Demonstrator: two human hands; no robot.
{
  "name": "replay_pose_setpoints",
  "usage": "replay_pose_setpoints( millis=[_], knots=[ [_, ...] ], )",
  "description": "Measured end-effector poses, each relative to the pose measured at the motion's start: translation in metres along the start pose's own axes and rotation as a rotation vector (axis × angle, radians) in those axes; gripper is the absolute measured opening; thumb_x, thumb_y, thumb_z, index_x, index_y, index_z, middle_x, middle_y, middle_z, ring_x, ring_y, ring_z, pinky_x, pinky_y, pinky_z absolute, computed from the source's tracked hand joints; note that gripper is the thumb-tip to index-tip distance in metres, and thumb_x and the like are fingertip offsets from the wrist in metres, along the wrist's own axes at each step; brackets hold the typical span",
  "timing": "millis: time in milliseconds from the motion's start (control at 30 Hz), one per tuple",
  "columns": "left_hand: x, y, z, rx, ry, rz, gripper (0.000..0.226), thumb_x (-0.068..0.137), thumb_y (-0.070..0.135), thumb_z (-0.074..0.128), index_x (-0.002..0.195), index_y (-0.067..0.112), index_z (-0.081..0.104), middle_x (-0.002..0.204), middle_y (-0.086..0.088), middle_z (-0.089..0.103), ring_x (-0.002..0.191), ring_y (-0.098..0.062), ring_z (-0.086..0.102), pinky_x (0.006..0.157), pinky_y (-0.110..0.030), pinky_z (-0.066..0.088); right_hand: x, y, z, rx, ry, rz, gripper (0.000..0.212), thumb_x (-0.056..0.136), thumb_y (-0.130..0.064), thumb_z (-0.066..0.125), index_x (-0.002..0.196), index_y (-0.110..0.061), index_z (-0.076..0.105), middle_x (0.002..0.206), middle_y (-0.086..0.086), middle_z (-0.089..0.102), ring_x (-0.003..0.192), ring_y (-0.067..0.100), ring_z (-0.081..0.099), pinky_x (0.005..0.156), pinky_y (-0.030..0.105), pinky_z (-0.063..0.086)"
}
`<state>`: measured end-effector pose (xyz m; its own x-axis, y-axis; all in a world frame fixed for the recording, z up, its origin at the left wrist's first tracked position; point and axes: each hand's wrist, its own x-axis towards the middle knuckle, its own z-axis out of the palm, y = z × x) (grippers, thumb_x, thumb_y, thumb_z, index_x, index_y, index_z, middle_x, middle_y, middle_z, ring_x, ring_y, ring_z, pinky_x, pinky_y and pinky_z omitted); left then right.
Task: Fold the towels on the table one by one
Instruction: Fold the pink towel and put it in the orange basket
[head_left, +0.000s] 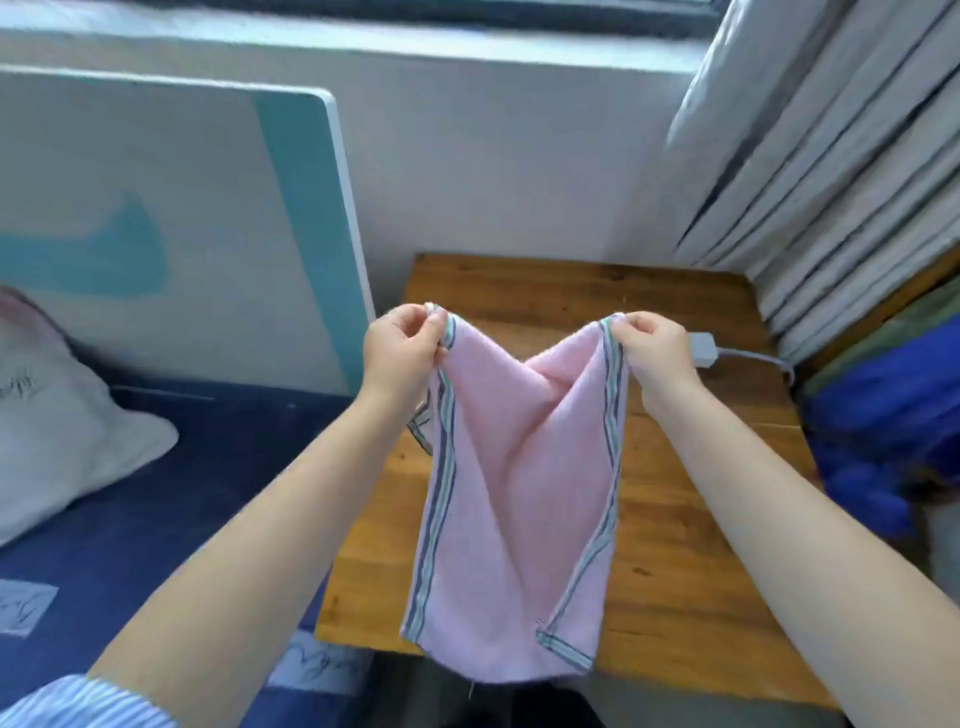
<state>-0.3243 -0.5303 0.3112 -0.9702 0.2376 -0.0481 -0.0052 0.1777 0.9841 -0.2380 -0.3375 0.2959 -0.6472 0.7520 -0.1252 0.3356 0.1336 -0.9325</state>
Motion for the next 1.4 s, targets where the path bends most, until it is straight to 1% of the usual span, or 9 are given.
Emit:
replay_pose_setpoints(
  millis=[300, 500, 667, 800, 933, 1033, 1200, 1267, 1400],
  knots=[
    [0.031, 0.112, -0.022, -0.329, 0.184, 0.271, 0.017, 0.092, 0.007, 0.051, 0.079, 0.015, 0.058, 0.039, 0.016, 0.051, 0.036, 0.005, 0.045, 0.044, -0.009, 0.041, 0.012, -0.126, -0.035, 0.157, 0.084, -0.349, 0.024, 0.091, -0.019, 0.049, 0.069, -0.016, 0.058, 0.057, -0.005, 0.049, 0.054, 0.008, 0.043, 0.049, 0.014, 0.038],
    [0.029, 0.052, -0.043, 0.155, 0.208, 0.173, 0.036, 0.090, 0.013, 0.052, 0.055, 0.020, 0.046, 0.056, -0.001, 0.046, 0.057, -0.018, 0.041, 0.056, -0.029, 0.033, 0.006, -0.069, -0.052, -0.066, 0.096, -0.203, 0.026, 0.089, -0.010, 0.048, 0.083, 0.011, 0.061, 0.072, 0.014, 0.053, 0.071, 0.023, 0.045, 0.064, 0.028, 0.036],
    [-0.015, -0.050, -0.055, 0.733, -0.051, -0.248, 0.036, 0.086, 0.013, 0.045, 0.050, 0.014, 0.039, 0.066, -0.009, 0.048, 0.071, -0.025, 0.045, 0.051, -0.028, 0.032, -0.028, 0.048, -0.056, -0.649, -0.116, 0.087, 0.028, 0.090, -0.007, 0.042, 0.093, 0.011, 0.063, 0.108, 0.028, 0.062, 0.103, 0.036, 0.055, 0.077, 0.034, 0.040],
    [-0.069, -0.123, -0.053, 0.966, -0.407, -0.495, 0.023, 0.090, 0.022, 0.050, 0.079, 0.006, 0.064, 0.098, -0.020, 0.066, 0.098, -0.034, 0.061, 0.073, -0.032, 0.050, -0.076, 0.136, -0.052, -0.889, -0.345, 0.306, 0.026, 0.089, -0.009, 0.042, 0.069, -0.004, 0.059, 0.095, 0.024, 0.061, 0.086, 0.030, 0.053, 0.070, 0.028, 0.037],
    [-0.109, -0.165, -0.053, 1.118, -0.750, -0.630, 0.024, 0.087, 0.008, 0.048, 0.064, 0.008, 0.054, 0.041, 0.000, 0.054, 0.077, -0.027, 0.051, 0.051, -0.023, 0.041, -0.116, 0.189, -0.056, -0.886, -0.463, 0.445, 0.024, 0.086, -0.015, 0.053, 0.063, -0.014, 0.045, 0.078, 0.006, 0.050, 0.082, 0.026, 0.051, 0.055, 0.026, 0.028],
    [-0.122, -0.182, -0.058, 1.132, -0.773, -0.690, 0.021, 0.085, 0.002, 0.049, 0.065, 0.011, 0.048, 0.071, -0.007, 0.049, 0.079, -0.023, 0.046, 0.060, -0.026, 0.036, -0.135, 0.204, -0.058, -0.796, -0.480, 0.476, 0.013, 0.082, -0.010, 0.057, 0.094, -0.007, 0.058, 0.095, 0.011, 0.057, 0.091, 0.028, 0.056, 0.056, 0.024, 0.031],
    [-0.130, -0.207, -0.057, 1.056, -0.772, -0.732, 0.023, 0.087, 0.009, 0.050, 0.066, 0.013, 0.041, 0.067, -0.001, 0.043, 0.072, -0.021, 0.047, 0.049, -0.021, 0.034, -0.149, 0.225, -0.069, -0.802, -0.503, 0.495, 0.017, 0.086, -0.007, 0.050, 0.074, -0.001, 0.059, 0.080, 0.016, 0.059, 0.082, 0.027, 0.052, 0.057, 0.028, 0.027],
    [-0.128, -0.209, -0.053, 1.073, -0.801, -0.718, 0.011, 0.090, 0.020, 0.050, 0.090, 0.009, 0.052, 0.085, -0.005, 0.056, 0.083, -0.022, 0.051, 0.062, -0.024, 0.040, -0.148, 0.231, -0.073, -0.776, -0.525, 0.561, 0.017, 0.086, -0.009, 0.051, 0.076, 0.000, 0.060, 0.078, 0.014, 0.056, 0.073, 0.020, 0.046, 0.058, 0.026, 0.026],
    [-0.114, -0.205, -0.046, 1.130, -0.713, -0.564, 0.045, 0.093, 0.030, 0.046, 0.131, 0.006, 0.039, 0.133, -0.010, 0.049, 0.117, -0.025, 0.050, 0.087, -0.031, 0.043, -0.134, 0.225, -0.086, -0.683, -0.582, 0.657, 0.019, 0.086, -0.018, 0.057, 0.071, -0.009, 0.049, 0.071, 0.004, 0.046, 0.066, 0.017, 0.043, 0.056, 0.024, 0.033]
  ],
)
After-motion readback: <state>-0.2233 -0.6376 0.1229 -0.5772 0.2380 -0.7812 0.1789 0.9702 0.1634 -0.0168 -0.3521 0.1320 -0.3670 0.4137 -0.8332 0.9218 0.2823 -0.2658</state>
